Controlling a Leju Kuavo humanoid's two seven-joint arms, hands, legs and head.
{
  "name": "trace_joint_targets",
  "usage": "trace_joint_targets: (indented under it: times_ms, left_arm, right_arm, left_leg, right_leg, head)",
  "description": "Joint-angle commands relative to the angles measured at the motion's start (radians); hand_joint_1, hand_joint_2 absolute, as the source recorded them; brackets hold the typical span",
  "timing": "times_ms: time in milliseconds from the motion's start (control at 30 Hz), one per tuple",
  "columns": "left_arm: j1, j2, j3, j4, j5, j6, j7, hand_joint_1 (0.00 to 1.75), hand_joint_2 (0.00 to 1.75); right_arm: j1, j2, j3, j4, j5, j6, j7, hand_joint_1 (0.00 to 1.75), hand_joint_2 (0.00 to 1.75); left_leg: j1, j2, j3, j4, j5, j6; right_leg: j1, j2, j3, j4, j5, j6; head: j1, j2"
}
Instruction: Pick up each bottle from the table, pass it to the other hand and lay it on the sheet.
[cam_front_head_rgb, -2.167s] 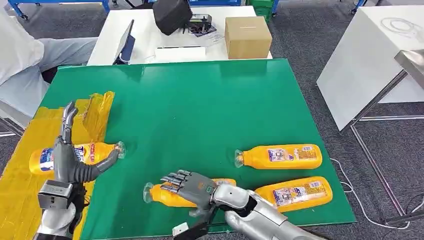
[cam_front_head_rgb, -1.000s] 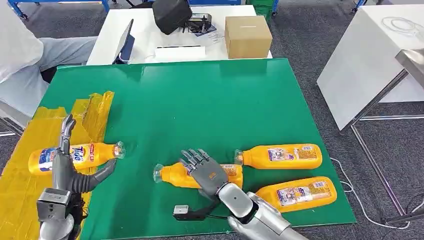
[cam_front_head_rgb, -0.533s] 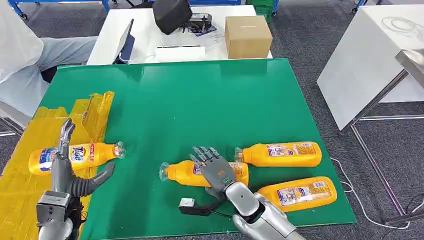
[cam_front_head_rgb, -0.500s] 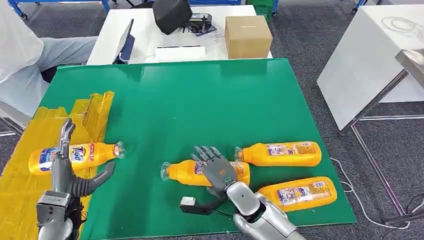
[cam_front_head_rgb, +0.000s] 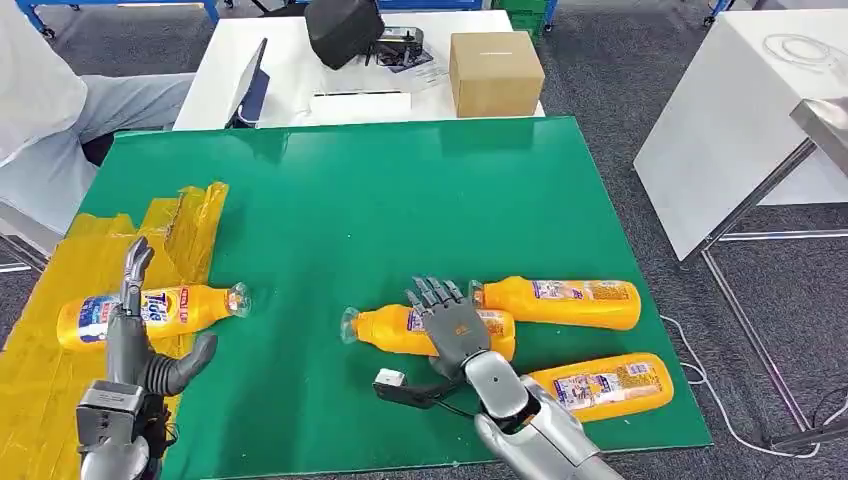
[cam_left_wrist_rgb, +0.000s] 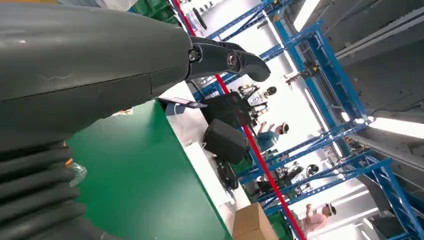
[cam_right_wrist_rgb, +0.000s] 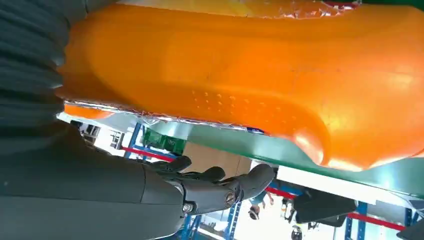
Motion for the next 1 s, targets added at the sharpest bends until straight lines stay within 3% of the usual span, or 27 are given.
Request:
trace_joint_targets:
  times_ms: [33, 300, 333, 367, 467, 500, 533, 967, 1000]
  left_arm:
    - [-0.023, -0.031, 0.029, 0.044, -0.001, -0.015, 0.003, 0.00, 0.00]
    - [-0.029, -0.034, 0.028, 0.050, -0.004, -0.013, 0.003, 0.00, 0.00]
    - [-0.029, -0.033, 0.028, 0.050, -0.002, -0.015, 0.003, 0.00, 0.00]
    - [-0.030, -0.032, 0.026, 0.051, 0.001, -0.018, 0.003, 0.00, 0.00]
    - [-0.043, -0.025, 0.015, 0.064, 0.009, -0.014, 0.003, 0.00, 0.00]
    - [-0.043, -0.023, 0.011, 0.066, 0.009, -0.010, 0.003, 0.00, 0.00]
    - [-0.046, -0.018, 0.001, 0.069, 0.011, -0.001, 0.003, 0.00, 0.00]
    - [-0.055, 0.006, -0.053, 0.069, 0.029, 0.016, 0.003, 0.00, 0.00]
    - [-0.054, 0.000, -0.054, 0.075, 0.018, 0.007, 0.003, 0.00, 1.75]
  right_arm:
    - [-0.039, 0.009, -0.041, 0.119, -0.017, 0.056, -0.027, 0.40, 1.75]
    - [-0.041, 0.005, -0.045, 0.132, -0.022, 0.052, -0.039, 0.40, 1.75]
    - [-0.042, 0.008, -0.045, 0.136, -0.025, 0.055, -0.043, 1.38, 1.75]
    - [-0.045, 0.009, -0.048, 0.150, -0.045, 0.070, -0.076, 1.75, 1.75]
    - [-0.052, 0.003, -0.060, 0.187, -0.095, 0.086, -0.135, 1.75, 1.75]
    - [-0.055, 0.001, -0.060, 0.192, -0.097, 0.083, -0.138, 1.66, 1.75]
    - [-0.061, 0.003, -0.069, 0.210, -0.121, 0.084, -0.156, 1.75, 1.75]
    - [-0.049, 0.005, -0.099, 0.200, -0.271, 0.067, -0.287, 1.75, 1.75]
    - [-0.027, 0.010, -0.118, 0.160, -0.307, 0.045, -0.303, 1.75, 1.75]
  left_leg:
    - [0.001, 0.000, 0.002, -0.001, 0.000, 0.000]
    - [0.001, 0.000, 0.002, -0.001, 0.000, 0.000]
    - [0.000, 0.000, 0.002, -0.001, 0.000, 0.000]
    - [0.000, 0.000, 0.002, -0.001, 0.000, 0.000]
    - [0.000, -0.001, 0.002, -0.001, 0.000, 0.000]
    - [0.001, 0.000, 0.003, -0.001, 0.000, 0.000]
    - [0.001, -0.001, 0.004, -0.001, 0.000, 0.000]
    - [0.001, -0.002, 0.007, -0.001, 0.001, 0.000]
    - [0.002, -0.001, 0.007, -0.001, 0.001, 0.000]
  right_leg:
    - [0.001, -0.001, 0.002, -0.001, 0.000, -0.001]
    - [0.001, -0.001, 0.003, -0.002, 0.000, -0.001]
    - [0.001, -0.001, 0.003, -0.001, 0.000, -0.001]
    - [0.001, -0.001, 0.002, -0.001, 0.000, -0.001]
    - [0.001, -0.001, 0.003, -0.001, 0.000, -0.001]
    - [0.002, -0.002, 0.004, -0.002, 0.000, -0.001]
    - [0.002, -0.002, 0.005, -0.002, 0.000, -0.002]
    - [0.001, -0.004, 0.007, -0.002, 0.000, -0.001]
    - [0.002, -0.003, 0.008, -0.003, 0.000, -0.002]
  head:
    - [0.000, 0.000]
    - [0.000, 0.000]
    - [0.000, 0.000]
    - [0.000, 0.000]
    - [0.000, 0.000]
    - [0.000, 0.000]
    - [0.000, 0.000]
    - [0.000, 0.000]
    - [0.000, 0.000]
